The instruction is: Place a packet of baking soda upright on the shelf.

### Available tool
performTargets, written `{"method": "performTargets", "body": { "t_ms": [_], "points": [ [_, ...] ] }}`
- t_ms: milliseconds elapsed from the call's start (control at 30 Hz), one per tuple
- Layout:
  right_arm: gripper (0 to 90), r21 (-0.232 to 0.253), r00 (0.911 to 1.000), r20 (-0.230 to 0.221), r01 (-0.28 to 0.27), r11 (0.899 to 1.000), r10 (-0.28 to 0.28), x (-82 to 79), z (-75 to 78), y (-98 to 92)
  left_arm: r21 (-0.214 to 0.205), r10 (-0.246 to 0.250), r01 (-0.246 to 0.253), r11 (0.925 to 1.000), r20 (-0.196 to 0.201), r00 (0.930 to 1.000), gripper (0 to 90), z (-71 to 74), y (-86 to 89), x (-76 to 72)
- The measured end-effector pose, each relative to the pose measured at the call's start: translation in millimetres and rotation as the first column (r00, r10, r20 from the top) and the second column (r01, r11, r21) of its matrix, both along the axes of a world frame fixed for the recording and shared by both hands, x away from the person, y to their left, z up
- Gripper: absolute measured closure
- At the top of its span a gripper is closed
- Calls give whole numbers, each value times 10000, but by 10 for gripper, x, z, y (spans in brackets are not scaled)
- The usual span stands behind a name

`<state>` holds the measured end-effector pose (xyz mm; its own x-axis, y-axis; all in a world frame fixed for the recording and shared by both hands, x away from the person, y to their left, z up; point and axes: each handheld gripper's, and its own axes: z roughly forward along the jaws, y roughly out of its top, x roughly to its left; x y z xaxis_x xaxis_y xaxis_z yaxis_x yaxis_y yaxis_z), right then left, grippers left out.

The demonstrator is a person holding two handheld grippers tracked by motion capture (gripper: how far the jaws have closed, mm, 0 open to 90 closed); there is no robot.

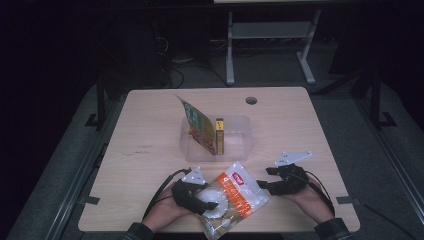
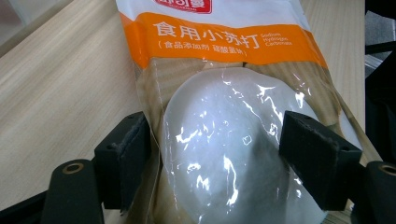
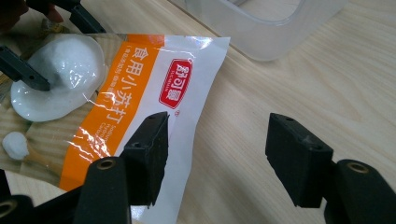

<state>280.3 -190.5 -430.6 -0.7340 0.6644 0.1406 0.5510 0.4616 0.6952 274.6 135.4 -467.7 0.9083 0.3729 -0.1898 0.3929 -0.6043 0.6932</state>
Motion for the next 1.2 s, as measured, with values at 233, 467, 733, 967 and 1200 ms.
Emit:
{"method": "performTargets", "body": {
  "t_ms": [233, 467, 733, 967, 1200],
  "points": [
    [385, -29, 10000, 17, -9, 10000, 9, 26, -6, 14, 139, -94, 95, 9999, -62, 9999, 363, 22, -8, 2],
    [387, 59, 9999, 153, 76, 10000, -77, 49, 6, 27, -11, -71, 70, 10000, -280, 9996, 487, 25, 18, 41],
    [393, 72, 9998, 188, 93, 9999, -94, 64, 9, 28, -394, -32, 7, 9992, -631, 9980, 689, 50, 86, 103],
    [392, 206, 9994, 322, 87, 9997, -93, 72, 15, 6, -455, -512, 495, 9977, -352, 9981, 802, 108, 133, 91],
    [389, 607, 9989, 445, 138, 9981, -165, 72, 40, -41, -878, -697, 703, 9937, 94, 9975, 832, 216, 171, 30]
  ]
}}
